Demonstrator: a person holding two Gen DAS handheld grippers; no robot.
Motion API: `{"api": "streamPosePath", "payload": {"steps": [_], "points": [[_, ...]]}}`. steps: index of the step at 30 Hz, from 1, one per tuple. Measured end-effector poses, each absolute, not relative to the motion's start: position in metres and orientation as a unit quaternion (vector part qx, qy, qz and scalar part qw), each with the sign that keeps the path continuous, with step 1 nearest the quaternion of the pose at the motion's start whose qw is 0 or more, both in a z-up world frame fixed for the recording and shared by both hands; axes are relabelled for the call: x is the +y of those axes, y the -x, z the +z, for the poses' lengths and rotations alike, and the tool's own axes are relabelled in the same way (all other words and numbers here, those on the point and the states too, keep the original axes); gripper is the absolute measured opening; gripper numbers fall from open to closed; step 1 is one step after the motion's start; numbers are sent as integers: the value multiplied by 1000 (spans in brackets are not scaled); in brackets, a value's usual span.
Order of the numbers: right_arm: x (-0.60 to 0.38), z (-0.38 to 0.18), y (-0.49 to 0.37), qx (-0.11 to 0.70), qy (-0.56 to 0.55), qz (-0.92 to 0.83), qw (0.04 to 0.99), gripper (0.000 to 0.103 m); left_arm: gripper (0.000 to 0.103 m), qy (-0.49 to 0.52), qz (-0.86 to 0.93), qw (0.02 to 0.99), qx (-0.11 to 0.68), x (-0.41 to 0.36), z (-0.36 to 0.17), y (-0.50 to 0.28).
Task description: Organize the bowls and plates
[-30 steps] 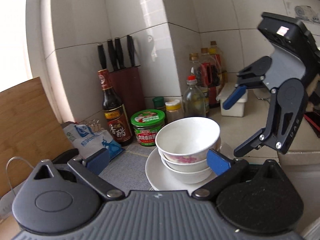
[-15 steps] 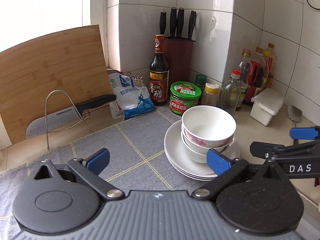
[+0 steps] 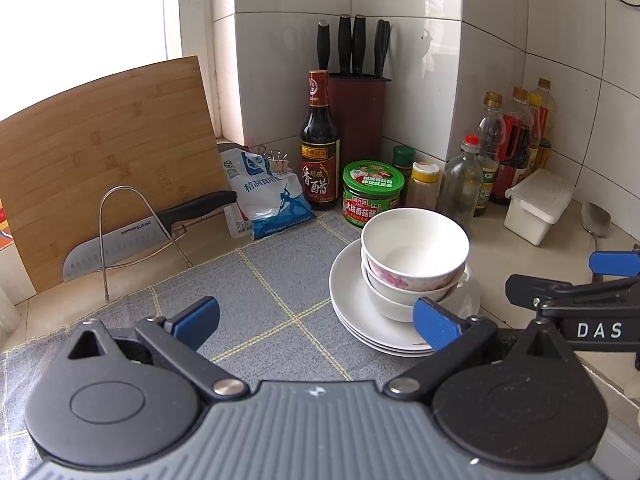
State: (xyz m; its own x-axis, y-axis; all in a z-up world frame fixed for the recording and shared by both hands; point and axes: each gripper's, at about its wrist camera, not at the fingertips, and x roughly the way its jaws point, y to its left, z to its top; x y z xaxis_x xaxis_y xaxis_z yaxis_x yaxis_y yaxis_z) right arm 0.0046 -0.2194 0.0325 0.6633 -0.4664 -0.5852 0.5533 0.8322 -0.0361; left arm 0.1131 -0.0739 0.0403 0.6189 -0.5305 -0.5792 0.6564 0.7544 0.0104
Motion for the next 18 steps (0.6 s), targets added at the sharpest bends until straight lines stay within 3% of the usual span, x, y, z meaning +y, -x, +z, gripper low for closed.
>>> {"api": "streamPosePath", "payload": {"steps": [18], "points": [[-217, 34, -6, 301, -67, -289, 906, 103, 102, -110, -325, 893, 290, -72, 41, -111]]}}
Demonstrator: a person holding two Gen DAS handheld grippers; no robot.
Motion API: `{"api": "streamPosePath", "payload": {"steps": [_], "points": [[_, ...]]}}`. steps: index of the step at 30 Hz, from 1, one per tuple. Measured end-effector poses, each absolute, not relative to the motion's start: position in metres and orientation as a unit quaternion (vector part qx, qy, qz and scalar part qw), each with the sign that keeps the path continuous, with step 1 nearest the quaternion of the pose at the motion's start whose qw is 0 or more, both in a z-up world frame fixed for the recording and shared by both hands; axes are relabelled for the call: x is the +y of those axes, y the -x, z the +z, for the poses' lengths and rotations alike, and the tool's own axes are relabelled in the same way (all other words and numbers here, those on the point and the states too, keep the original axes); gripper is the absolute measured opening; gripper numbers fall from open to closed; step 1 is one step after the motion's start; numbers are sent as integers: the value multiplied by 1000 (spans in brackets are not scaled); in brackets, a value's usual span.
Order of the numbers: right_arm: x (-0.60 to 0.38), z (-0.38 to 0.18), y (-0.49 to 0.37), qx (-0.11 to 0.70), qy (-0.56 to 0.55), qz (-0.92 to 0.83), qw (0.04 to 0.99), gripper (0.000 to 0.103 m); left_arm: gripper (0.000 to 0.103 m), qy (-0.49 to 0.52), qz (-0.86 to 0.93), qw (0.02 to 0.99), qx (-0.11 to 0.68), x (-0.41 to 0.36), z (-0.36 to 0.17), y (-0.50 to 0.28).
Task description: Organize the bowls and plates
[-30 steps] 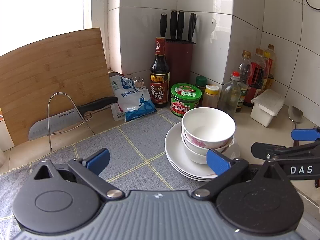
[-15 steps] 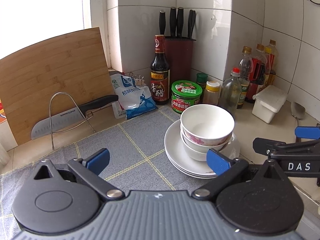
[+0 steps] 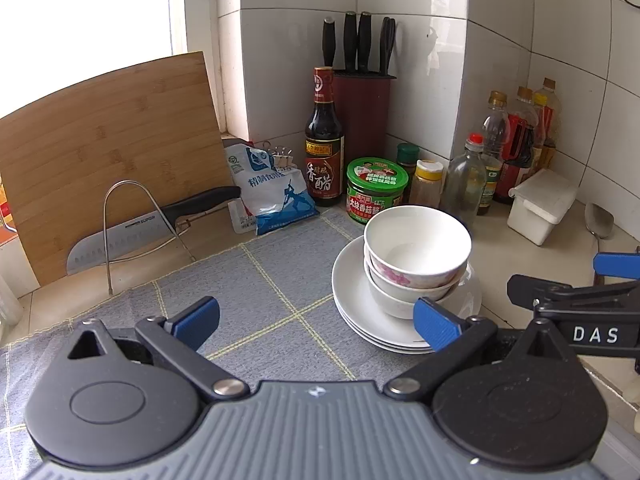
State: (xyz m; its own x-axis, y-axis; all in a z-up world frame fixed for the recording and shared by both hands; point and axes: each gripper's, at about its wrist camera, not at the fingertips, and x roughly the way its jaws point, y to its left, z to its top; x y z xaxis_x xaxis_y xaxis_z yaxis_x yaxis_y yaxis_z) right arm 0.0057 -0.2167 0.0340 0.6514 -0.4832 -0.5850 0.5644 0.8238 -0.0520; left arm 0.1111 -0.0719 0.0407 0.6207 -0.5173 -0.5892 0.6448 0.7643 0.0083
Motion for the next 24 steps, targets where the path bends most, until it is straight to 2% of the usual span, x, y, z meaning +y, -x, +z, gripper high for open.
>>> {"api": "streamPosePath", "payload": {"steps": [24], "points": [[-215, 38, -3, 296, -60, -298, 906, 103, 102, -108, -327, 893, 289, -73, 43, -108]]}}
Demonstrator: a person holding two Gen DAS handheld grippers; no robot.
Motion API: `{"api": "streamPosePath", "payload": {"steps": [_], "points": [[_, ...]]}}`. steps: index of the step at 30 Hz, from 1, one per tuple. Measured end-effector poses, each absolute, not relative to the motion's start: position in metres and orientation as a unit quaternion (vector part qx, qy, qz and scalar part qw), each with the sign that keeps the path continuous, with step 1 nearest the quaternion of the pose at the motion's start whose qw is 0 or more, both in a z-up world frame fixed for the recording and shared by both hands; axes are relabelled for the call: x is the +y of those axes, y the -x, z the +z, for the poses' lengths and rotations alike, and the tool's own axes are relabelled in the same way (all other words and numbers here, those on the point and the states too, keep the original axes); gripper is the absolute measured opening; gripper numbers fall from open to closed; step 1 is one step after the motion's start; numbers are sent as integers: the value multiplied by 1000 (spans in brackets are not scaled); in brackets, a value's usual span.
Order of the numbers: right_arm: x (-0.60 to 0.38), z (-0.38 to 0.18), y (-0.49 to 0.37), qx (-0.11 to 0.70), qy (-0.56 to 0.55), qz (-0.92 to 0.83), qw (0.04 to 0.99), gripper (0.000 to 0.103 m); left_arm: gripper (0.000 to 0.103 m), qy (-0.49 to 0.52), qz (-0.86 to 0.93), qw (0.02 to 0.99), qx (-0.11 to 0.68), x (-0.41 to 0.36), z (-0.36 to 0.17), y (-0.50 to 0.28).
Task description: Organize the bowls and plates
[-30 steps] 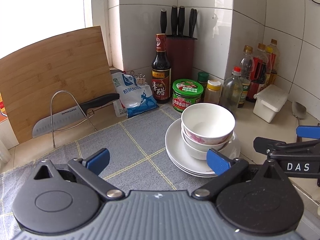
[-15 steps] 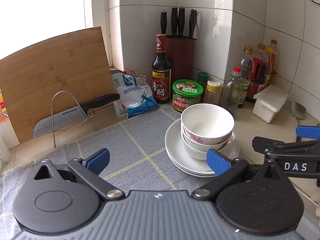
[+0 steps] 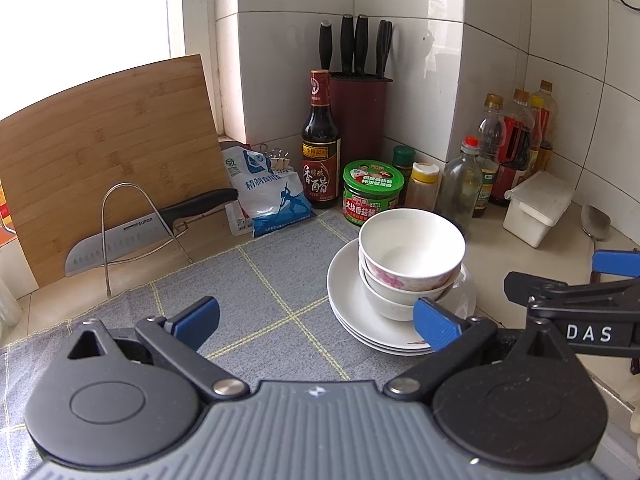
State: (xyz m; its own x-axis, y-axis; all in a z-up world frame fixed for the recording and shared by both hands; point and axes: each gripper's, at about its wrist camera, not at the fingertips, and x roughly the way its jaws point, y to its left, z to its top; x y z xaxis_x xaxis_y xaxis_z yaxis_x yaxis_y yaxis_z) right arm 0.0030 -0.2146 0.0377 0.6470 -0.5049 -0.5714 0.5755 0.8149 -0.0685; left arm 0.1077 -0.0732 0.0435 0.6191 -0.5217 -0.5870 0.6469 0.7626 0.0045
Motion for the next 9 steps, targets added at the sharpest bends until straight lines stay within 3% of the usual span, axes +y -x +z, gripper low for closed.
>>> {"api": "streamPosePath", "payload": {"steps": [9], "points": [[-213, 38, -3, 297, -58, -302, 904, 103, 102, -108, -328, 892, 291, -72, 43, -109]]}}
